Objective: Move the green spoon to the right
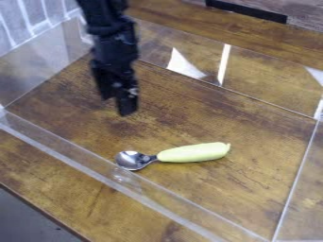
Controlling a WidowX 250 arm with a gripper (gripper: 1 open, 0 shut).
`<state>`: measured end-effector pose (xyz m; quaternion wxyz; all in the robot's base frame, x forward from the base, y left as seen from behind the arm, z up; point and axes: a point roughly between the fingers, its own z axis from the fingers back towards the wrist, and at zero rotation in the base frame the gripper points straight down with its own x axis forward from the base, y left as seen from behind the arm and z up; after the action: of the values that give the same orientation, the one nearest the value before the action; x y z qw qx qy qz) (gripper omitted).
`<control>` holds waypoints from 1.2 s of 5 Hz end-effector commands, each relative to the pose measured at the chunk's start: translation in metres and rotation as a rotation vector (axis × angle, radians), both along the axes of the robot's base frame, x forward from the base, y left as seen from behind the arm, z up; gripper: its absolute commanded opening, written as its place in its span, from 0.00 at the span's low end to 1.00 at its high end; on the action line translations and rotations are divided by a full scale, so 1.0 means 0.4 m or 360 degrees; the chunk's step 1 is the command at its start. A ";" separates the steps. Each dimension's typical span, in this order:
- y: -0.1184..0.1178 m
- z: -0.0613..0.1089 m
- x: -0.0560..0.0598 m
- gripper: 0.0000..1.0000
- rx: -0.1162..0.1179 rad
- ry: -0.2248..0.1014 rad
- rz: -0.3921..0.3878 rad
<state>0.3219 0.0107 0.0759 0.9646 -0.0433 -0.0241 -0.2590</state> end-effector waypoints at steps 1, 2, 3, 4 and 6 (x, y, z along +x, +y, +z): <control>-0.087 0.063 -0.031 1.00 0.0009 -0.0170 -0.0172; -0.154 0.058 -0.054 1.00 0.0015 -0.0215 -0.0299; -0.173 0.057 -0.056 1.00 0.0000 -0.0227 -0.0392; -0.156 0.058 -0.055 1.00 -0.0023 -0.0226 -0.0409; -0.161 0.005 -0.026 1.00 -0.0078 -0.0214 -0.0298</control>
<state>0.3076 -0.0581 0.0649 0.9306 -0.0578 -0.0660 -0.3554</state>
